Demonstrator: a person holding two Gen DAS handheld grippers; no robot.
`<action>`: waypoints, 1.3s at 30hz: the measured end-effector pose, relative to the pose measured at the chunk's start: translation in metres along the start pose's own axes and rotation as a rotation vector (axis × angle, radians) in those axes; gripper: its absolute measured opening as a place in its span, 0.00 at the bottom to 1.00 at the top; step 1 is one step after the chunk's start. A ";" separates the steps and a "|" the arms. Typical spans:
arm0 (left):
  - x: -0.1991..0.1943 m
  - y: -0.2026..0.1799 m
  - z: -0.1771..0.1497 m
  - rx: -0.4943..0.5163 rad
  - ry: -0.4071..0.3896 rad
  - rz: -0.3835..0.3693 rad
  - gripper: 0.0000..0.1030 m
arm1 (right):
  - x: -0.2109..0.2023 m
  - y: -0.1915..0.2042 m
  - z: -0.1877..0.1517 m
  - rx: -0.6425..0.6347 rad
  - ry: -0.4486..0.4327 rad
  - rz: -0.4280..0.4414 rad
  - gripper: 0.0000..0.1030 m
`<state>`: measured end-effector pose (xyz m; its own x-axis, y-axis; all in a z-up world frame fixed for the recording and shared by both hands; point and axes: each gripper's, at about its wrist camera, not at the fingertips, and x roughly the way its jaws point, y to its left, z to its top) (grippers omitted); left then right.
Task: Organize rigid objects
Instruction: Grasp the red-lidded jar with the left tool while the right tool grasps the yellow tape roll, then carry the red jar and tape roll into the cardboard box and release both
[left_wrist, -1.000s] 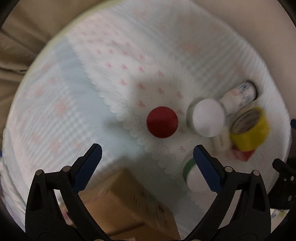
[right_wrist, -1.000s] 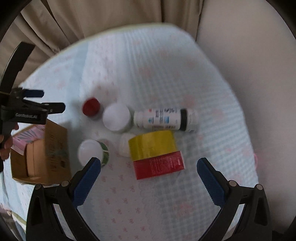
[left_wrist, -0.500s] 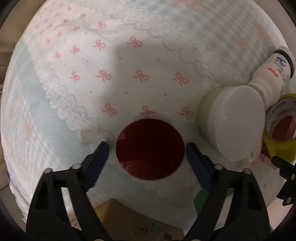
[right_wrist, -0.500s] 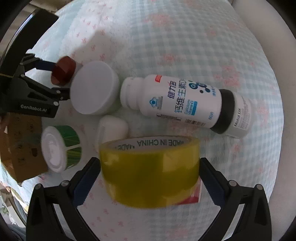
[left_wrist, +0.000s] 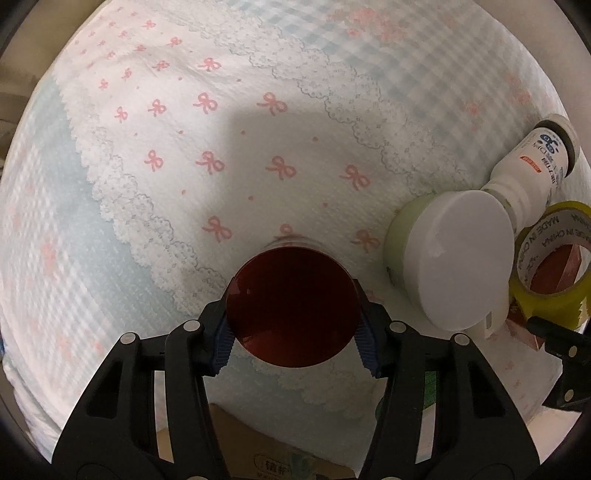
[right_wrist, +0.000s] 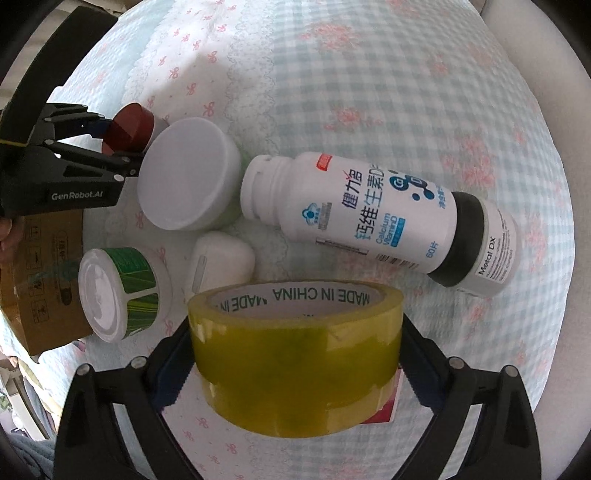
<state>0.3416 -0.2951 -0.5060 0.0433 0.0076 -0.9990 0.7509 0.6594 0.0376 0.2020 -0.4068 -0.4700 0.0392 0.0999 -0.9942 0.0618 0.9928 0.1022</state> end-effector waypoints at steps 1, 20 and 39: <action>-0.003 0.000 -0.001 -0.005 -0.005 0.000 0.49 | 0.002 0.007 -0.003 0.000 -0.004 -0.002 0.94; -0.226 -0.018 -0.073 -0.171 -0.312 -0.018 0.49 | -0.153 0.016 -0.040 0.094 -0.226 0.042 0.93; -0.303 0.107 -0.294 -0.574 -0.399 0.094 0.49 | -0.221 0.247 -0.028 -0.346 -0.301 0.108 0.94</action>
<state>0.2149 -0.0063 -0.2056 0.4118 -0.1197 -0.9034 0.2703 0.9628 -0.0043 0.1811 -0.1817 -0.2260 0.3180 0.2311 -0.9195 -0.2924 0.9465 0.1368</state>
